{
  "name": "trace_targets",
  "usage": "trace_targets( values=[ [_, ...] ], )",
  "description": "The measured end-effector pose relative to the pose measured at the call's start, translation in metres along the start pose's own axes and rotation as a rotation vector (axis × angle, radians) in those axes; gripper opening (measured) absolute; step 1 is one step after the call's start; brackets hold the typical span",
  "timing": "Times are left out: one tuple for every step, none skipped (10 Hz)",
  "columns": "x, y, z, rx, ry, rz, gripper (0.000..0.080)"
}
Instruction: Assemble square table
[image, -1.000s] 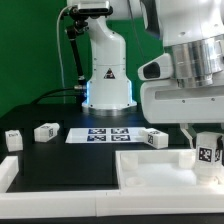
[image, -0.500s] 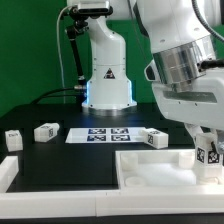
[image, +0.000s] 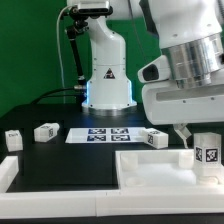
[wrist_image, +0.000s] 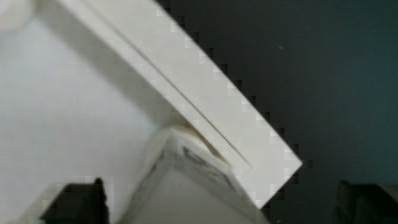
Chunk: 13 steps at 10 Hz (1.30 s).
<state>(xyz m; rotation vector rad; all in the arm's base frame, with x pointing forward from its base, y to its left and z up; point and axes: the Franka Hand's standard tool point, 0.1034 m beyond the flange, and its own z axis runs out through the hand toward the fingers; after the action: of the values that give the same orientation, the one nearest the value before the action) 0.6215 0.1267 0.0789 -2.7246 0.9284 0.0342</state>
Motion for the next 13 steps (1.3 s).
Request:
trace_targets(
  values=[
    [0.0005, 0.0008, 0.0003, -0.002, 0.000, -0.073, 0.0646],
    [0.0001, 0.0015, 0.0005, -0.008, 0.002, -0.186, 0.0649],
    [-0.0028, 0.0048, 0.0014, -0.042, 0.010, -0.343, 0.0649],
    [-0.0026, 0.0087, -0.0005, -0.069, 0.016, -0.487, 0.0649],
    [-0.0008, 0.0086, -0.0026, -0.090, 0.028, -0.629, 0.0649],
    [-0.0012, 0.0087, -0.0017, -0.087, 0.026, -0.617, 0.0649],
    [-0.0013, 0.0087, -0.0016, -0.086, 0.027, -0.592, 0.0649],
    [-0.0013, 0.0087, -0.0015, -0.086, 0.026, -0.594, 0.0518],
    [-0.0020, 0.0081, -0.0013, -0.080, 0.027, -0.534, 0.0518],
    [-0.0027, 0.0075, -0.0011, -0.075, 0.028, -0.440, 0.0369],
    [-0.0010, 0.0102, -0.0009, -0.076, 0.031, -0.351, 0.0301],
    [-0.0008, 0.0104, -0.0009, -0.075, 0.032, -0.338, 0.0299],
    [-0.0009, 0.0100, -0.0006, -0.069, 0.032, -0.253, 0.0299]
  ],
)
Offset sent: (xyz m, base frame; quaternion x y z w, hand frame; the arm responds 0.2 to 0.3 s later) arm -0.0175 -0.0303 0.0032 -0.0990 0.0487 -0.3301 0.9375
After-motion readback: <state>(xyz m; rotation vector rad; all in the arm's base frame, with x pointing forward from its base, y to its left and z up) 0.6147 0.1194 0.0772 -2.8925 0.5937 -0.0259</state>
